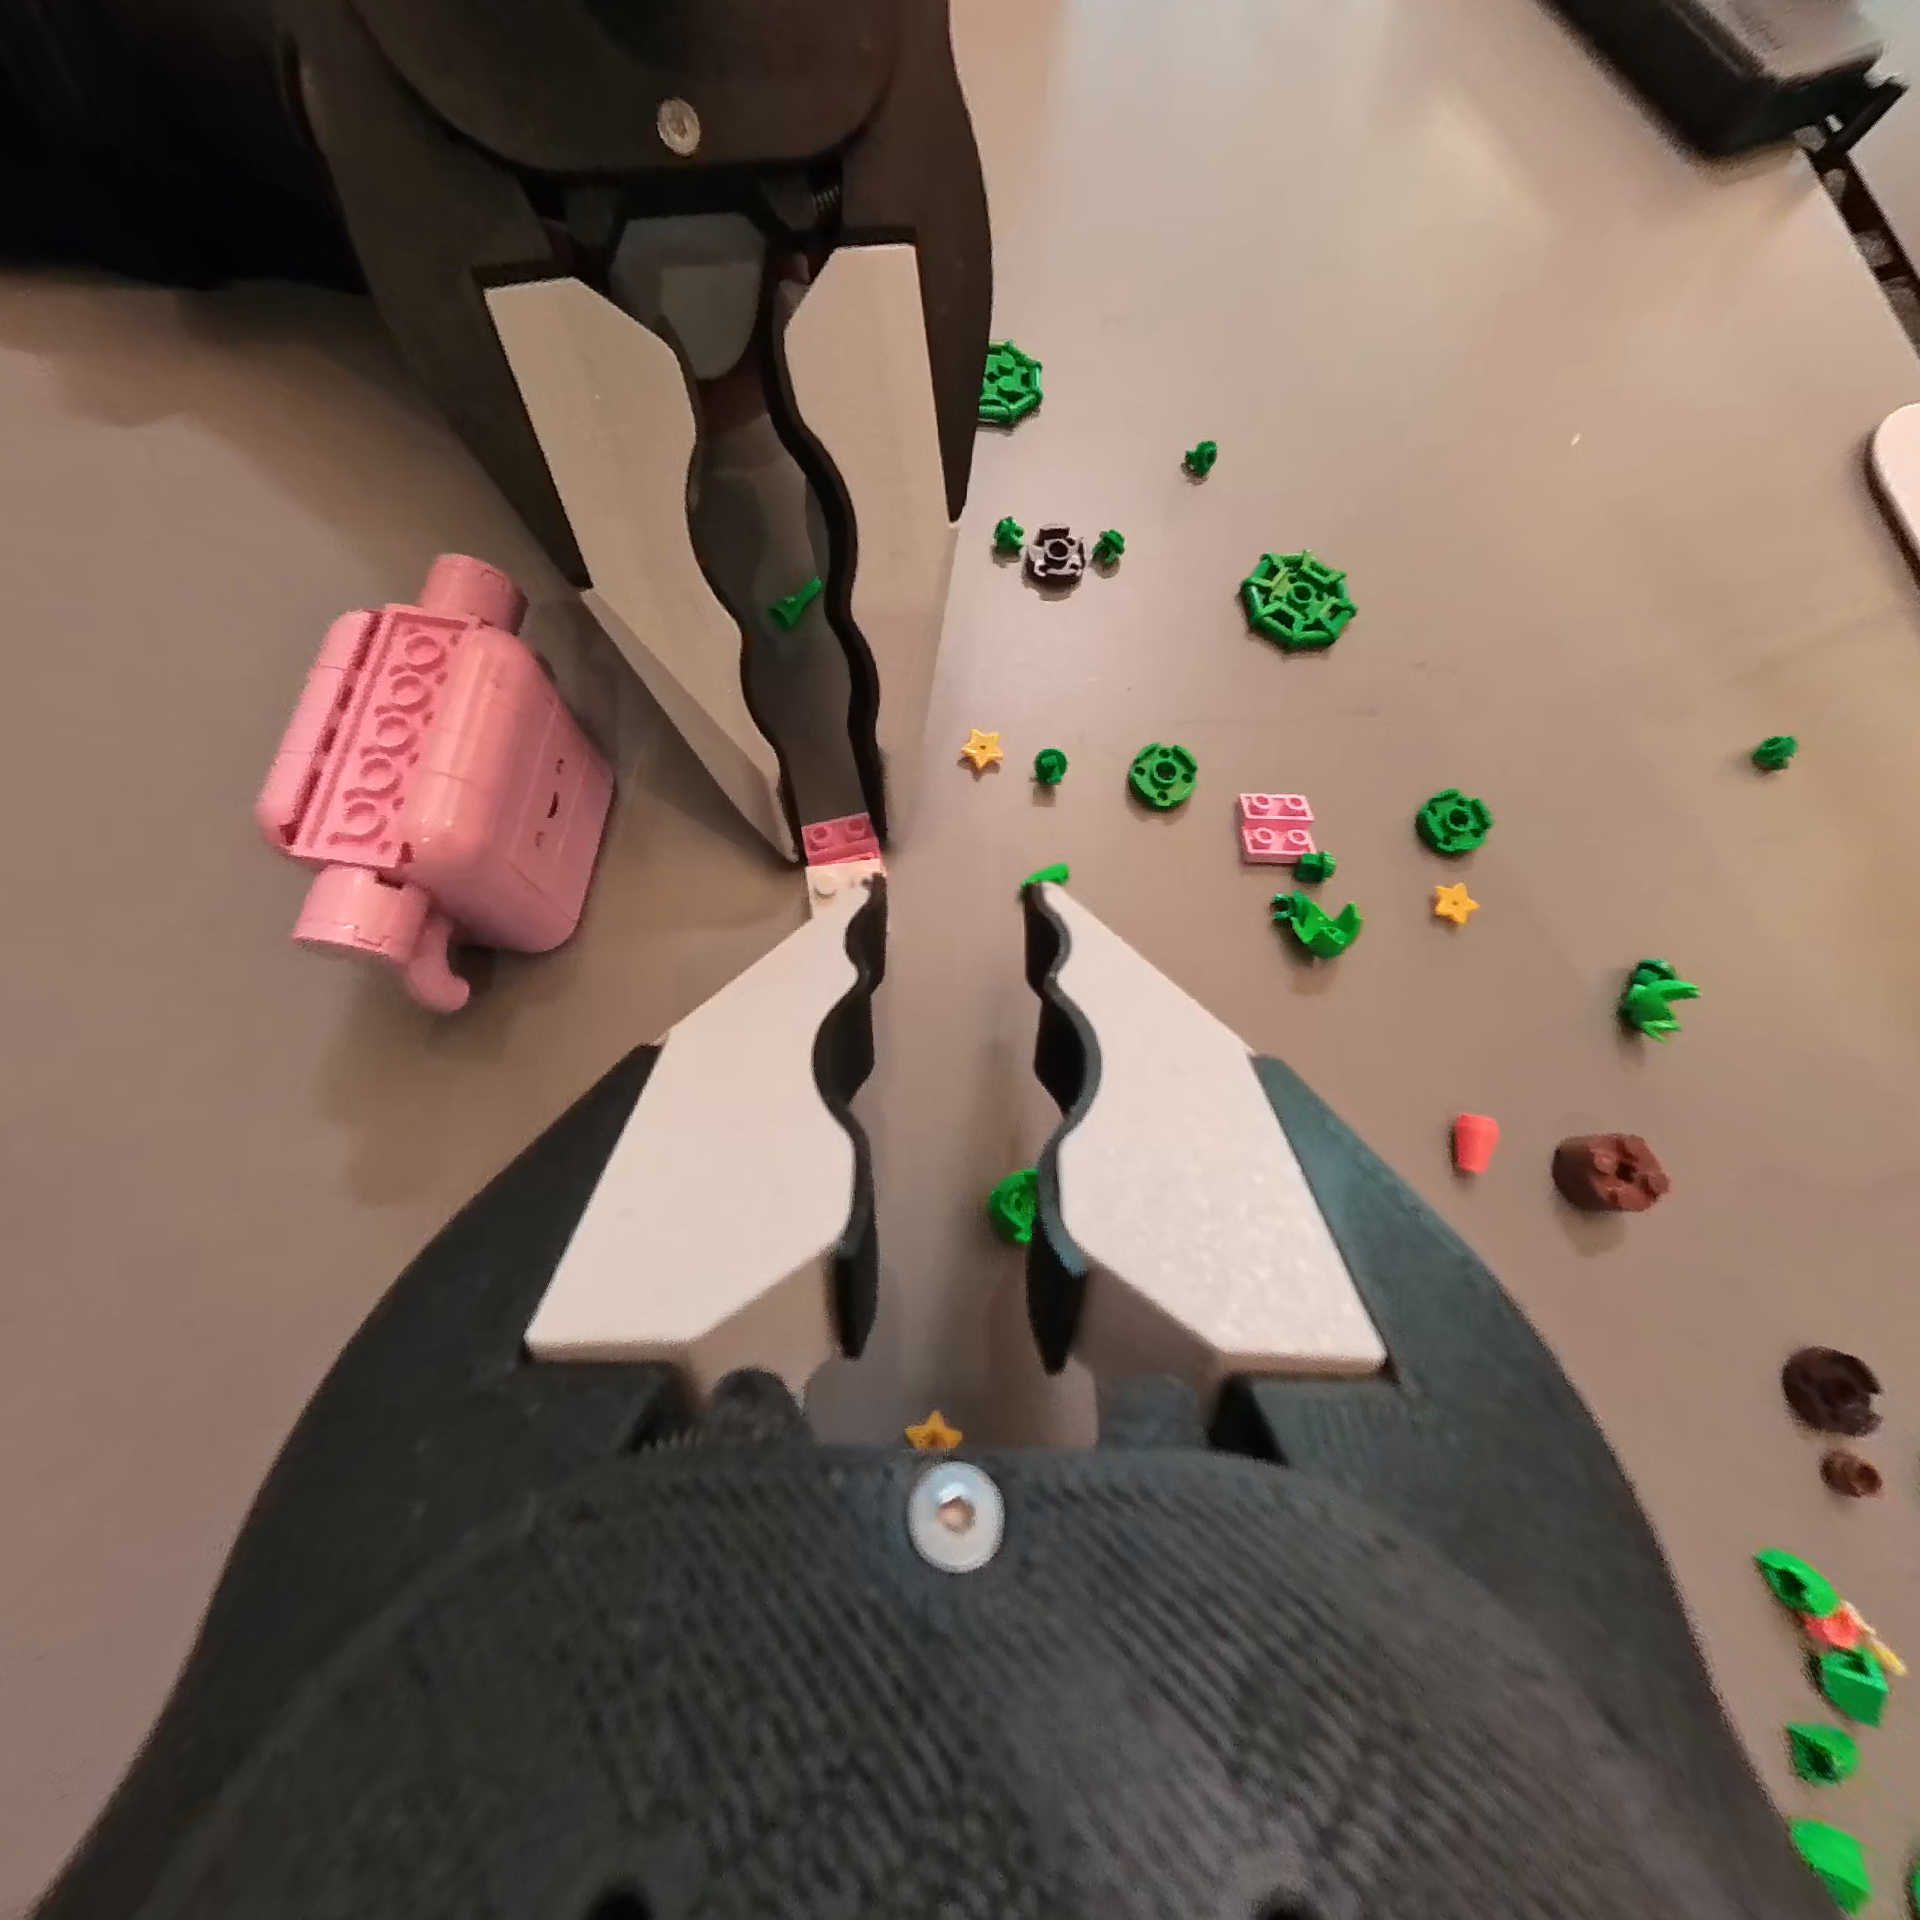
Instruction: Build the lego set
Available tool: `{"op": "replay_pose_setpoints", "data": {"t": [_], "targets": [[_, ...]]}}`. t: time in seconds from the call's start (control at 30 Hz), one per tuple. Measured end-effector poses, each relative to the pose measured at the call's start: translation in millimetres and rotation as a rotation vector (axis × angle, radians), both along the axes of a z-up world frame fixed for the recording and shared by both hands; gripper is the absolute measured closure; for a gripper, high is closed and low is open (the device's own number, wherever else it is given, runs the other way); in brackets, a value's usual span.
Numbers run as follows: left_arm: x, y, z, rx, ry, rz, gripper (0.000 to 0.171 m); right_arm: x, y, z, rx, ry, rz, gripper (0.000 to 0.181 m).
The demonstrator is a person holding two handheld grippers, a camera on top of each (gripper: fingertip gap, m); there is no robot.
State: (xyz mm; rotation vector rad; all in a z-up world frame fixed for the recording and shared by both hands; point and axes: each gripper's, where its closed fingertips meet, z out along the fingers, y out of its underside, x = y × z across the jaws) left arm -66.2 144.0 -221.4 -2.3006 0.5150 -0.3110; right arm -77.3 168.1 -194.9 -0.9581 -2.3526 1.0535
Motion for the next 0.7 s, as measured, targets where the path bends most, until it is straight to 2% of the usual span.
{"op": "replay_pose_setpoints", "data": {"t": [0.3, 0.7], "targets": [[-0.1, 0.0, -0.1, 0.001, 0.003, 0.0, 0.159, 8.8, -18.3, -17.7, 0.01, -0.075, 0.074, 0.166], [0.0, 0.1, -0.1, 0.005, 0.009, -0.001, 0.159, 7.6, -21.9, -17.2, 0.009, -0.068, 0.078, 0.172]]}}
